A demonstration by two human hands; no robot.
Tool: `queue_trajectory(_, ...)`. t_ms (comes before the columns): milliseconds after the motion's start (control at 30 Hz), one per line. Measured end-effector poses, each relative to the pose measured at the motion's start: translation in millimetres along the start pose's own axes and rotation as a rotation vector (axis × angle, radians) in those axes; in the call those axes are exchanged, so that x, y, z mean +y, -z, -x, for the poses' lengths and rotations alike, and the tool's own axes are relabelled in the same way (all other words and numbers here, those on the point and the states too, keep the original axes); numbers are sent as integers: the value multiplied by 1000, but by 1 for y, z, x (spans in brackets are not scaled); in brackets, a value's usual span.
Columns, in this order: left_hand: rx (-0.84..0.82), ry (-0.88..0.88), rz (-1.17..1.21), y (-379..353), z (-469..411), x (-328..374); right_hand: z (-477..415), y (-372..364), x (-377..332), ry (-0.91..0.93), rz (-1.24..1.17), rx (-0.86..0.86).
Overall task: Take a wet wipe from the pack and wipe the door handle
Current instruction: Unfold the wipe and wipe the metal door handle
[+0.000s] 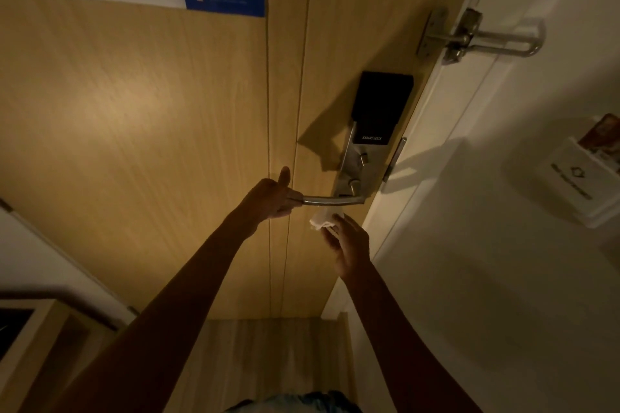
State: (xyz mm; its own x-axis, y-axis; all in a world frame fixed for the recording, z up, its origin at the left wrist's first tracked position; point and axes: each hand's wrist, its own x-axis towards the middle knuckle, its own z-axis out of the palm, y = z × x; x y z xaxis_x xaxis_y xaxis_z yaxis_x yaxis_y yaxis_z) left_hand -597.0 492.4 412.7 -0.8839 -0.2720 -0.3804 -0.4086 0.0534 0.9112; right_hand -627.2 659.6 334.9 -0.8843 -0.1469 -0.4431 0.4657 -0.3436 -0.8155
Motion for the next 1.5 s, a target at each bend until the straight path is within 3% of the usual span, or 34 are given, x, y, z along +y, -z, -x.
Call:
queue_trajectory(300,3,-79,-103,-2,4,6,3,-2,-18,-260,-283,-215)
queue_trajectory(500,9,-88,-139,-2,2,9,2,21,-35,-321,-415,-58)
queue_trajectory(633,10,-93,-146,-2,1,8,5,21,-24,-265,-275,-38)
queue_trajectory(767,-11,-66,-95,0,1,10,12,-6,-35,-334,-379,-64)
queue_trajectory(800,-15,-58,-93,1,0,11,13,-5,-37,-301,-371,-26)
queue_trajectory(900,-17,-63,-119,0,-2,9,14,18,-46,-76,-17,206)
queue_trajectory(1033,-1,-57,-114,-1,-4,5,13,50,-49,242,264,243)
queue_trajectory(1100,-9,-48,-111,0,-4,5,11,41,-49,387,223,298)
queue_trajectory(1200,-12,-46,-114,1,-6,4,11,20,-46,765,547,372)
queue_trajectory(1333,-1,-47,-121,-1,-7,4,13,12,-27,1099,869,227)
queue_trajectory(1400,9,-43,-113,-1,-8,3,16,9,-14,1151,977,89)
queue_trajectory(1500,2,-8,-72,0,-6,3,13,12,-18,1154,966,31)
